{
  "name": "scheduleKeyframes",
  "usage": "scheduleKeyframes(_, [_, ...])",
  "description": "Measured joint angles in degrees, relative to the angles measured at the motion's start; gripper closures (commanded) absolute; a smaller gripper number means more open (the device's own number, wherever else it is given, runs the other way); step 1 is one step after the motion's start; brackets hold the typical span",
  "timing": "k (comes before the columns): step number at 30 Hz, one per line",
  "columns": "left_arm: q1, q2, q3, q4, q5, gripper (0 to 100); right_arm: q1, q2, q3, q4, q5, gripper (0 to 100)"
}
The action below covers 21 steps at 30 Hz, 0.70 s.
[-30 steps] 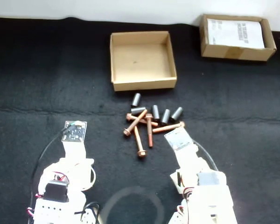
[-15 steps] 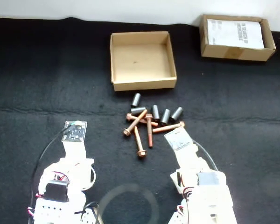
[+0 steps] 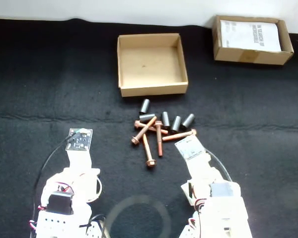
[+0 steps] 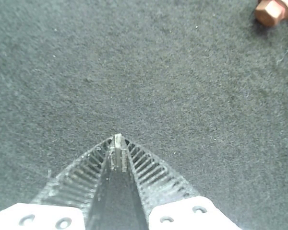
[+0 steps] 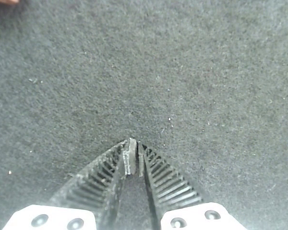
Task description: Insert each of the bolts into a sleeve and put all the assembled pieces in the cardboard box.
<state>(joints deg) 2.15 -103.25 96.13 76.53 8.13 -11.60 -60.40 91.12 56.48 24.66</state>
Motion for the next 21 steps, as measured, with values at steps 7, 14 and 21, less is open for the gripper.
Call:
scheduleKeyframes(7, [0.0, 0.0, 0.0, 0.0, 0.0, 99, 0.0, 0.0, 0.0, -0.2, 0.0, 99.1])
scheduleKeyframes(14, [0.0, 0.0, 0.0, 0.0, 0.0, 99, -0.1, 0.1, 0.2, -1.8, 0.0, 99.1])
scheduleKeyframes(21, [1.9, 0.0, 0.0, 0.0, -0.1, 99, -5.0, 0.1, 0.5, -2.5, -6.8, 99.1])
